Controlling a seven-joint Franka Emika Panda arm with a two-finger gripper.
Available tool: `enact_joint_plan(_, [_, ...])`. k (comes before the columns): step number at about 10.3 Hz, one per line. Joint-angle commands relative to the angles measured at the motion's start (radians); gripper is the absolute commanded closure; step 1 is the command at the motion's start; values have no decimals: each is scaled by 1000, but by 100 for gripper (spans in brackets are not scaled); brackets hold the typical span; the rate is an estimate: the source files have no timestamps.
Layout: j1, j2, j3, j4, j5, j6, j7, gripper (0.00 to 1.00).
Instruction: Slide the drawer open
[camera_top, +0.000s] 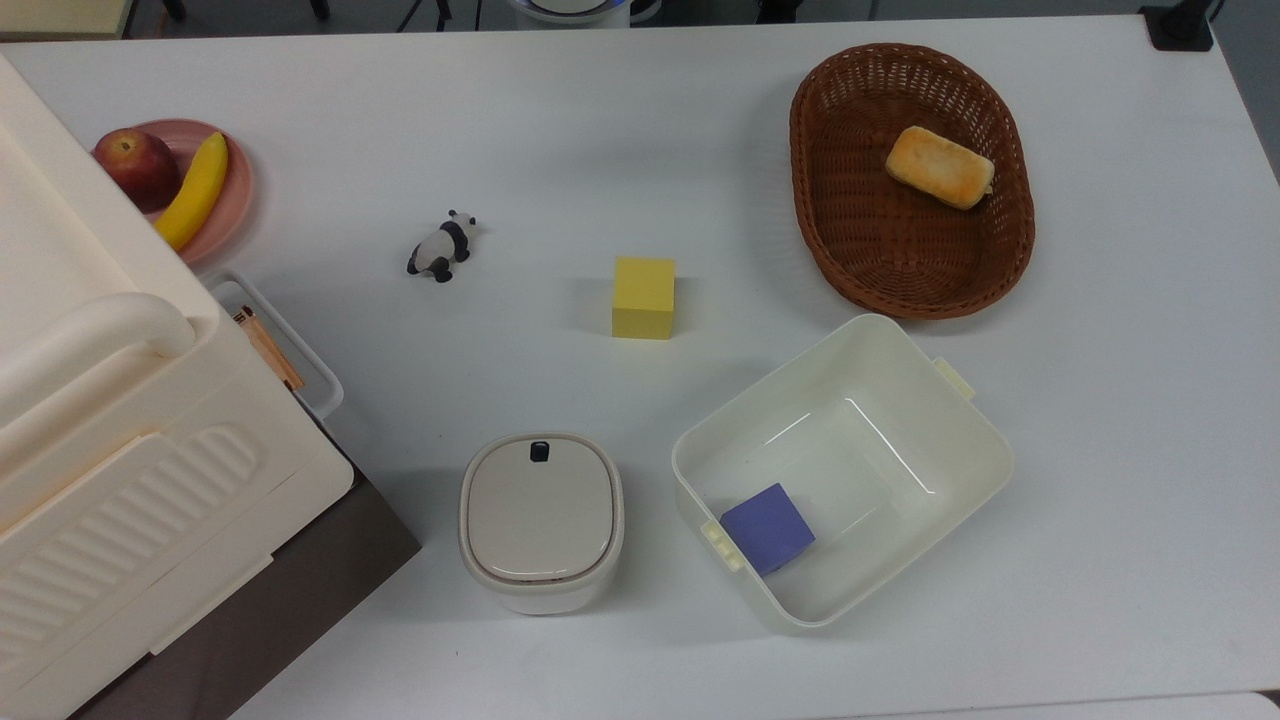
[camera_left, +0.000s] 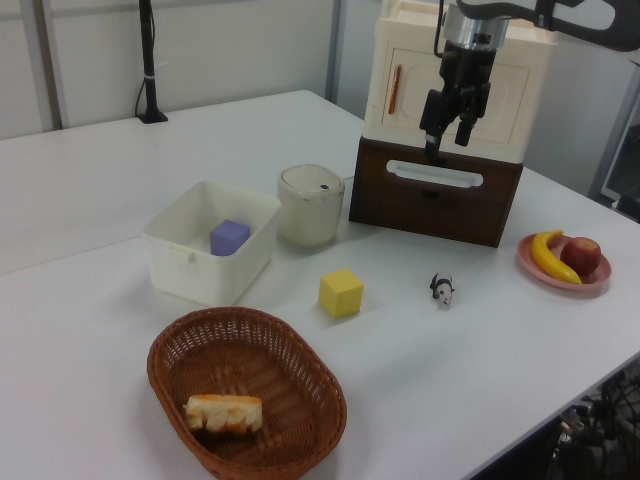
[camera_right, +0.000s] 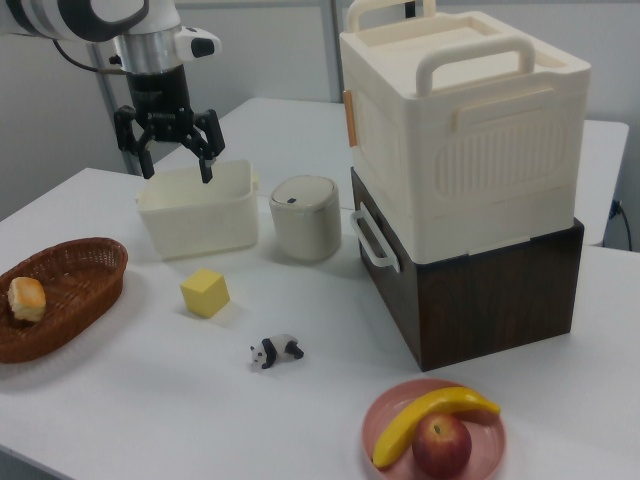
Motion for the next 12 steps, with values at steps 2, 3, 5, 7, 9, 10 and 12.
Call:
enact_joint_plan(2, [-2, -18, -1, -47, -90, -14, -484, 0])
enact_joint_plan(3, [-5, -10, -4, -48, -90, 33, -530, 0])
enact_joint_plan(5, [-5, 14, -4, -57, -92, 111, -521, 0])
enact_joint_plan(7, [-5, 33, -5, -54, -92, 145, -518, 0])
enact_joint_plan(9, [-5, 63, -7, -54, -103, 182, -518, 0])
enact_joint_plan(10, [-16, 83, -7, -53, -113, 225, -518, 0])
enact_joint_plan(12, [-48, 117, -7, -51, -117, 332, -518, 0])
